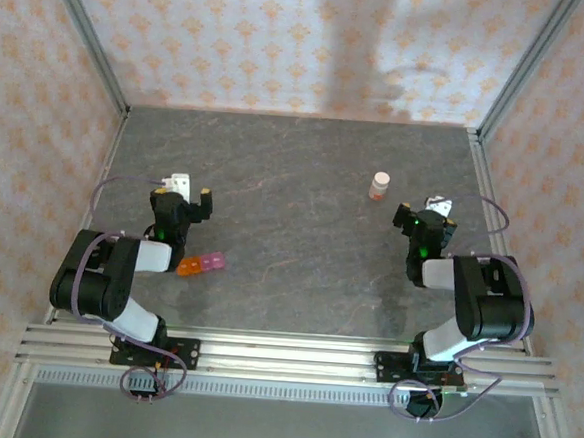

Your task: Sort the pills into containers

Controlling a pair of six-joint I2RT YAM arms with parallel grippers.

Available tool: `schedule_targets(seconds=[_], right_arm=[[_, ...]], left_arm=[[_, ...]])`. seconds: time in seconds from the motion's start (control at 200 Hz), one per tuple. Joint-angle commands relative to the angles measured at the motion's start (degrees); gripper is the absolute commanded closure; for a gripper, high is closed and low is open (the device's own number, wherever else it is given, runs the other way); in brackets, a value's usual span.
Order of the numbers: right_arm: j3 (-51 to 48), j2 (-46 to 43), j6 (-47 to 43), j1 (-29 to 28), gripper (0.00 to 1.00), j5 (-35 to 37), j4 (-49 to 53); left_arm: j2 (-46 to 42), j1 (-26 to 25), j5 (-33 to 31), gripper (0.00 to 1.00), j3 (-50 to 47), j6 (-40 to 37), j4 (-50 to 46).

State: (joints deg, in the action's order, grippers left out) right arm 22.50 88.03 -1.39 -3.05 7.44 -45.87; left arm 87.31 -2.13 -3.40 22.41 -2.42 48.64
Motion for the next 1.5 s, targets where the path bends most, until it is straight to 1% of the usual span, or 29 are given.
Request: schedule_targets(seconds=[0.0, 1.066, 1.131, 1.176, 1.286, 1.411, 1.497], right_arm=[[1.1, -0.8, -0.6, 0.4, 0.00, -0.1, 0.3], [1.4, -0.7, -0.5, 0.5, 0.00, -0.2, 0.9], [1.1, -1.1, -0.5, 0.5, 0.00, 0.2, 0.2], [2.2, -2.4, 0.1, 0.5, 0.00, 1.5, 3.7], [6.5, -6.2, 1.1, 0.5, 0.00, 4.1, 13.9], [7.6, -10.1, 3.2, 0.5, 0.00, 7.0, 19.8], [7.9, -13.2, 7.7, 0.5, 0.00, 10.6, 24.1]], left_arm=[[0.3, 0.0, 0.0, 0.00, 0.5, 0.8, 0.2], [0.2, 0.1, 0.1, 0.00, 0.7, 0.9, -0.4], [0.1, 0.0, 1.8, 0.00, 0.4, 0.2, 0.2], [-0.5, 0.0, 1.9, 0.00, -0.1, 0.1, 0.6], [-2.7, -0.1, -2.1, 0.00, -1.1, 1.6, 1.0], [-6.8, -0.1, -5.3, 0.00, -0.2, 2.6, -4.1], [-9.2, 0.0, -6.1, 0.00, 0.7, 2.9, -7.6]])
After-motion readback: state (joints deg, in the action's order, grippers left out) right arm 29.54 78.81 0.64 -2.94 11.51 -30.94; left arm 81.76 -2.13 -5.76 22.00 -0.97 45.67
